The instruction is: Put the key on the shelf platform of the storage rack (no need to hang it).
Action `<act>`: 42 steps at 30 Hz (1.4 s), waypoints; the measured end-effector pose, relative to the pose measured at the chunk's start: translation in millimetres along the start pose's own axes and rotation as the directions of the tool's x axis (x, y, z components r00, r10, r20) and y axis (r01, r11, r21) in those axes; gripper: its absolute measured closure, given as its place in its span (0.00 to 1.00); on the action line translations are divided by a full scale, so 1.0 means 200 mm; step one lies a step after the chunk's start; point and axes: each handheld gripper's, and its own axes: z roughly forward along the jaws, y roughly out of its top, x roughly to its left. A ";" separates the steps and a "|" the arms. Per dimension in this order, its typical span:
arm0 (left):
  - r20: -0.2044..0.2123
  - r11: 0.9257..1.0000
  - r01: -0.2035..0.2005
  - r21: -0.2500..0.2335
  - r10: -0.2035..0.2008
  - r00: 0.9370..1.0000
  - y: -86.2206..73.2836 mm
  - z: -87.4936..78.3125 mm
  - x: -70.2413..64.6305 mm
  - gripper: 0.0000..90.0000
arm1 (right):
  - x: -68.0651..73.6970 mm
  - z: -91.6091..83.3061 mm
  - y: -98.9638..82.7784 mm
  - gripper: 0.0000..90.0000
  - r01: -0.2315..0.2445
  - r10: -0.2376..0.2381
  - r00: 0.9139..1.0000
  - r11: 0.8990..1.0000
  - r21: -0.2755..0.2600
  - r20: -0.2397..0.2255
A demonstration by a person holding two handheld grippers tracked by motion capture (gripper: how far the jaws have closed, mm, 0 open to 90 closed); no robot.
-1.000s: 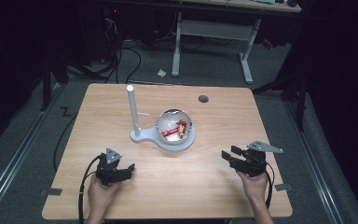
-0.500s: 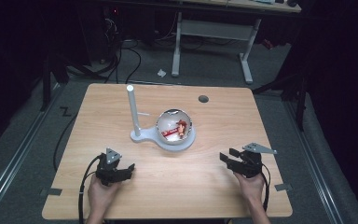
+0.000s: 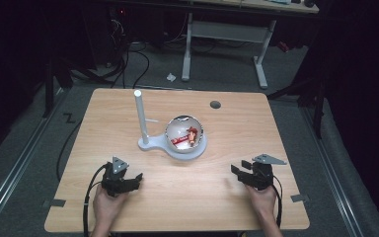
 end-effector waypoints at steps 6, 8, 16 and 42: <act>0.000 1.000 0.000 0.000 0.000 1.000 0.00 0.00 0.00 0.26 | 0.00 0.05 -0.03 0.51 0.021 -0.022 0.999 0.999 0.031 0.033; 0.000 1.000 0.000 0.000 0.000 1.000 0.00 0.00 0.00 0.26 | 0.00 0.05 -0.03 0.51 0.027 -0.028 0.999 0.999 0.033 0.037; -0.001 1.000 0.000 -0.001 0.000 1.000 0.00 0.00 0.00 0.26 | 0.01 0.09 -0.05 0.50 0.048 -0.051 0.997 0.997 0.056 0.059; -0.002 1.000 0.000 -0.001 0.000 1.000 0.00 0.00 0.00 0.26 | 0.06 0.12 -0.06 0.43 0.129 -0.139 0.984 0.987 0.097 0.110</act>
